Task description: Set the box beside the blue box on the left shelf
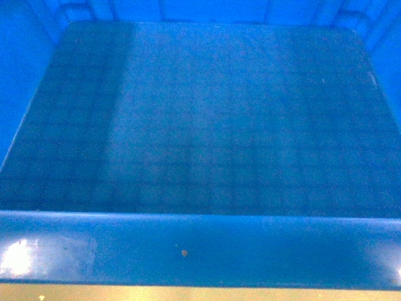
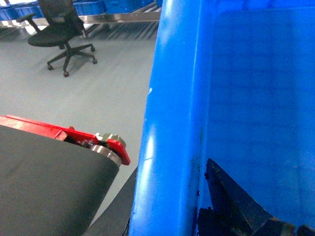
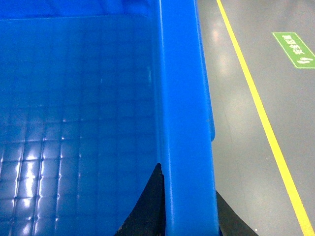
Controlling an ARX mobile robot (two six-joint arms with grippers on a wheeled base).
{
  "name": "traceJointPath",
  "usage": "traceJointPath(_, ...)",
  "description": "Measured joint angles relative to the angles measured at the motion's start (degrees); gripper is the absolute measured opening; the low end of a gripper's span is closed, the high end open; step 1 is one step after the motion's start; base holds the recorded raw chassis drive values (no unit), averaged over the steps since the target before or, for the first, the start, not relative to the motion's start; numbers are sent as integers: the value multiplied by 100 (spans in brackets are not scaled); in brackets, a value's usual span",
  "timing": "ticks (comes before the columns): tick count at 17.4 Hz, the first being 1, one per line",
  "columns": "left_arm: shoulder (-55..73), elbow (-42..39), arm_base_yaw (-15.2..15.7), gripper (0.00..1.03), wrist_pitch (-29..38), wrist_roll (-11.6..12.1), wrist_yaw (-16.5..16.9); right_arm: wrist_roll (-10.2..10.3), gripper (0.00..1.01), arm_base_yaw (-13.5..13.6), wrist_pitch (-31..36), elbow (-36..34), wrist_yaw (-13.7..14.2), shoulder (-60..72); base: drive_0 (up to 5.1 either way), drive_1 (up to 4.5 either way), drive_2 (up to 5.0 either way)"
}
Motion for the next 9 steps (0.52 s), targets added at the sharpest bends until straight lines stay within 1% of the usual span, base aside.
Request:
traceJointPath(6, 0, 0, 0, 34, 0, 2, -2, 0, 9, 0, 2, 0, 2, 2, -170, -170, -170)
traceJointPath(9, 9, 0, -2, 34, 11, -2, 15, -2, 9, -4, -7, 0, 20, -11, -30, -30, -30)
